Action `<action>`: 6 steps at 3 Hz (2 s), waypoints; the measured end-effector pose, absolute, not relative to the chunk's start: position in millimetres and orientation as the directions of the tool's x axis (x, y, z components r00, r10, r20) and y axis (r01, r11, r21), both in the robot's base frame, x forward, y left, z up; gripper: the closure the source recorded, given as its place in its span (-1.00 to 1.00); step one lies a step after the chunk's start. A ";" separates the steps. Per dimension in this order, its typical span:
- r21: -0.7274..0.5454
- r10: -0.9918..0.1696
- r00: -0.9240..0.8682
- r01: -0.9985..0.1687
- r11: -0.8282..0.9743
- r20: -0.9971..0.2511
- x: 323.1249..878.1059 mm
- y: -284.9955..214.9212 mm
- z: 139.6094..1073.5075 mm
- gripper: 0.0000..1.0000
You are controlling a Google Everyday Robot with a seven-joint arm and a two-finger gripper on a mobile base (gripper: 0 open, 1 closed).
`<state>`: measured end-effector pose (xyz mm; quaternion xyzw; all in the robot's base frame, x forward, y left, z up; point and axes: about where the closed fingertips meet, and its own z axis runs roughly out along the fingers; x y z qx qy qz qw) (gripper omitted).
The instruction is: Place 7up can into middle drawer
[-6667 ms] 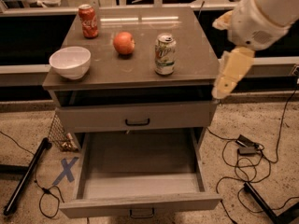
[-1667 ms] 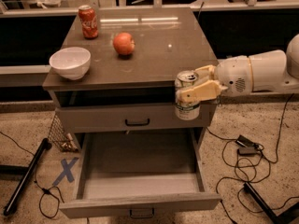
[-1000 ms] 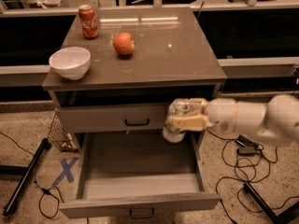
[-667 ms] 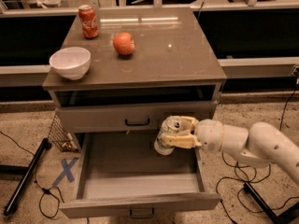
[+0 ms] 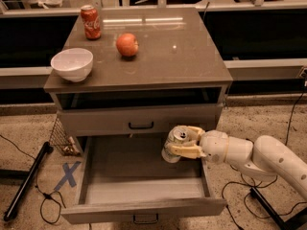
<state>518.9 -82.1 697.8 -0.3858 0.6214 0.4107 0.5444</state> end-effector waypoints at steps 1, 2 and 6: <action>0.014 -0.154 -0.078 -0.926 0.376 -0.985 534.7 -95.3 647.1 1.00; 0.002 -0.195 -0.068 -0.947 0.322 -0.978 539.7 -95.5 604.4 1.00; 0.064 -0.231 -0.079 -0.995 0.070 -0.970 510.1 -42.4 459.8 0.63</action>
Offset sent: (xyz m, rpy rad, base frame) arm 0.0268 -0.0199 -0.1453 -0.2065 -0.0389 0.1173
